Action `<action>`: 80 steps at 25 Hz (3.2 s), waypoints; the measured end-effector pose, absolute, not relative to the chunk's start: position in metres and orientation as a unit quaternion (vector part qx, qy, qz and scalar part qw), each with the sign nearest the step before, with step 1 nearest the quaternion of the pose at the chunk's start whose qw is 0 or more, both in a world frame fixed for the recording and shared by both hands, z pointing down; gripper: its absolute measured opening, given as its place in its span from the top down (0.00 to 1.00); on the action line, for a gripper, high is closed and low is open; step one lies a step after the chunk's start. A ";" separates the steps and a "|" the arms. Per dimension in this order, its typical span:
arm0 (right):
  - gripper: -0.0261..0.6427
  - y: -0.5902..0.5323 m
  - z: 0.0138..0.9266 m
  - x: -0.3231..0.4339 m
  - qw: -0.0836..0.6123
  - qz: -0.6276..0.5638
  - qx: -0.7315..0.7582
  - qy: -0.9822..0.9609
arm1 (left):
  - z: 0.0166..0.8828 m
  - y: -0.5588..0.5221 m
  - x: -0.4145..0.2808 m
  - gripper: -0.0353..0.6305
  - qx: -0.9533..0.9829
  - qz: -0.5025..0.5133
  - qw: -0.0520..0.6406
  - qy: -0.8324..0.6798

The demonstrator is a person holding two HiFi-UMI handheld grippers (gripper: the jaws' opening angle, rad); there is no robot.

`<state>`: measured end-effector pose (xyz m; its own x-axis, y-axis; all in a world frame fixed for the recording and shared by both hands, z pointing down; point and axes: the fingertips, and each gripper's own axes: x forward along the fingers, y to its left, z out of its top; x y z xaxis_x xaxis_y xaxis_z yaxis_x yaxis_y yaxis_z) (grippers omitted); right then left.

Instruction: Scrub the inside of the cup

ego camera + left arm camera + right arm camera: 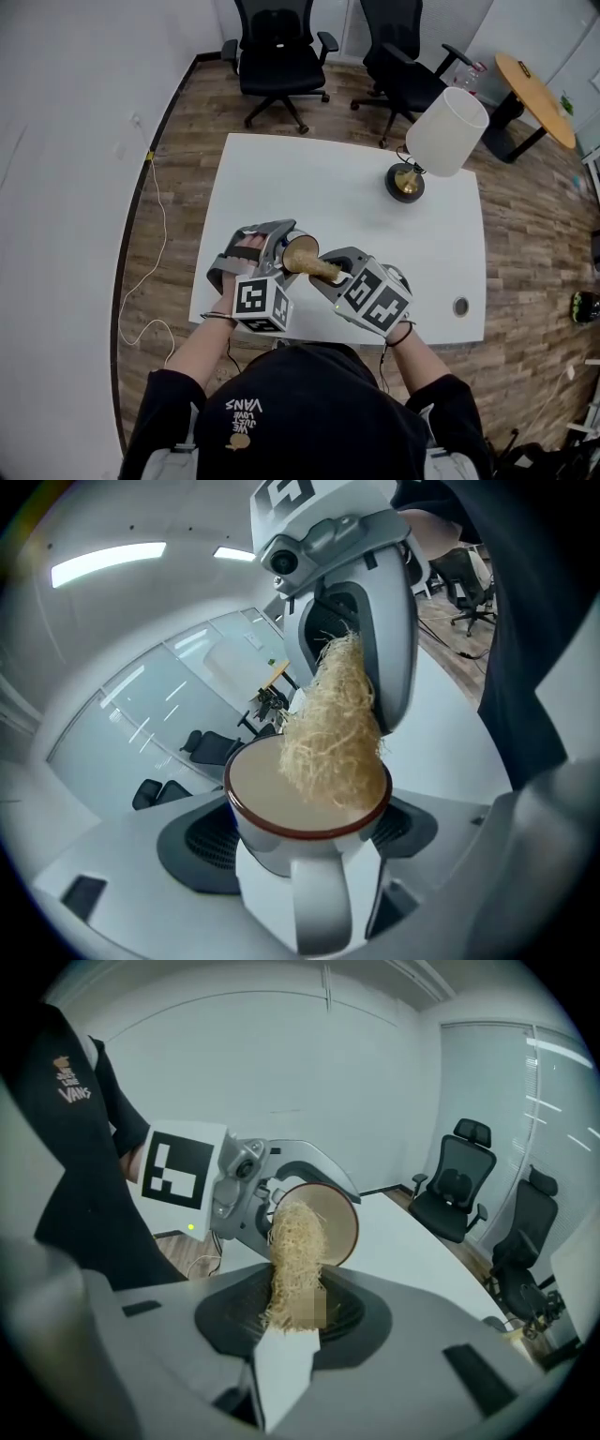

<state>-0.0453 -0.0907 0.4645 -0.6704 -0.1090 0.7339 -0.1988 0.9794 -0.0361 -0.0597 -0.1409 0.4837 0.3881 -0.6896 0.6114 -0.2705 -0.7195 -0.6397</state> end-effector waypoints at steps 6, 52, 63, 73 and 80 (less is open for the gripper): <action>0.81 -0.098 0.455 -0.058 0.389 0.035 0.082 -0.917 | 0.488 -0.138 -0.055 0.35 -0.804 -0.467 0.228 0.289; 0.81 -0.178 0.444 0.012 0.071 0.220 0.257 -0.938 | 0.515 -0.213 -0.051 0.35 -0.887 -0.216 -0.067 0.404; 0.81 -0.192 0.466 0.026 0.090 0.242 0.257 -0.931 | 0.565 -0.245 -0.053 0.35 -0.879 -0.216 -0.095 0.415; 0.81 -0.199 0.481 0.035 0.110 0.245 0.260 -0.928 | 0.588 -0.255 -0.048 0.35 -0.877 -0.212 -0.106 0.418; 0.81 -0.202 0.485 0.040 0.111 0.250 0.260 -0.926 | 0.598 -0.258 -0.047 0.35 -0.875 -0.216 -0.112 0.419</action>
